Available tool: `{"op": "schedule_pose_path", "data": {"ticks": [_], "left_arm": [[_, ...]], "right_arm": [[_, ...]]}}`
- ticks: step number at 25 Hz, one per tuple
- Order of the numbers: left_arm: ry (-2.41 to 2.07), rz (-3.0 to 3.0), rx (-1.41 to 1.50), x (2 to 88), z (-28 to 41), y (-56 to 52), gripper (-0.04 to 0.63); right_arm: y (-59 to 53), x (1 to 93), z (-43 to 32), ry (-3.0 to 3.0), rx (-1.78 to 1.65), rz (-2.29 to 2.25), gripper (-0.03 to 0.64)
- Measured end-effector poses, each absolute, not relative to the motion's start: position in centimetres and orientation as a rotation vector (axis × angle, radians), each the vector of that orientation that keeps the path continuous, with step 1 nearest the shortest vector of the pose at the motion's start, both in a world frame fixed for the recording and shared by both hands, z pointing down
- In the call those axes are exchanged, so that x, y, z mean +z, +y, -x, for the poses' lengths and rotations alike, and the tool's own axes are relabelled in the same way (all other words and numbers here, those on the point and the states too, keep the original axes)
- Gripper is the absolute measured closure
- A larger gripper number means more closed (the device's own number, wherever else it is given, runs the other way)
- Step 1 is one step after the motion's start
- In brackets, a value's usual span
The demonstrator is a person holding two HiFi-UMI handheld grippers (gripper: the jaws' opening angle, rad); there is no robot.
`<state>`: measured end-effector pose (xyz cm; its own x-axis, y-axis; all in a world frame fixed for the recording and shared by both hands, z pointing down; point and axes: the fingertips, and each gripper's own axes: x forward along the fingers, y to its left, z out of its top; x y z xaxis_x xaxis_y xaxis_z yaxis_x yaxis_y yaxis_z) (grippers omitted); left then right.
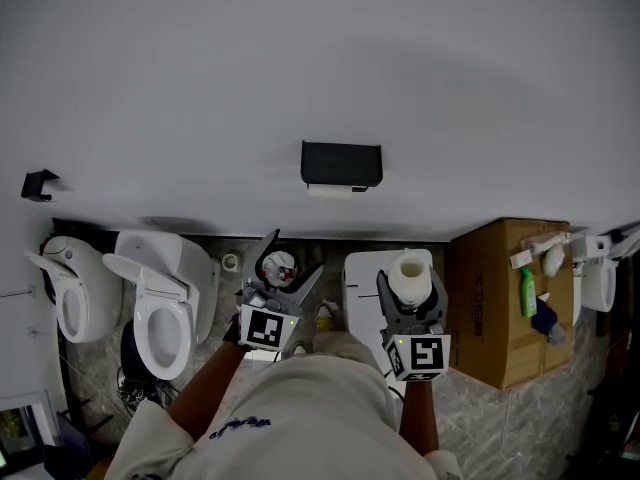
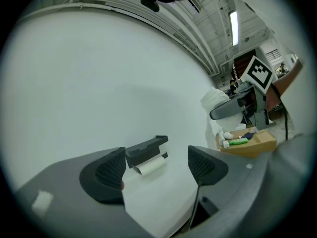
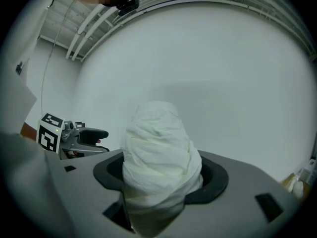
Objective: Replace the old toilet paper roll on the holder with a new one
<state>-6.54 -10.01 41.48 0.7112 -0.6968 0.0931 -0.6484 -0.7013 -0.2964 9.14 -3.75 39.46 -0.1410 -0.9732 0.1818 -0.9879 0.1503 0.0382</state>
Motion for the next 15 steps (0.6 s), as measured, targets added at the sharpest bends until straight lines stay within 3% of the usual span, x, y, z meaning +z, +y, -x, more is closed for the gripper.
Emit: {"op": "schedule_pose_path", "data": {"ticks": [15], "left_arm": [[0.836, 2.381, -0.756, 50.9, 0.8, -16.2, 0.204]], "right_arm": [[-6.5, 41.1, -11.2, -2.262, 0.165, -1.899, 0.310]]}}
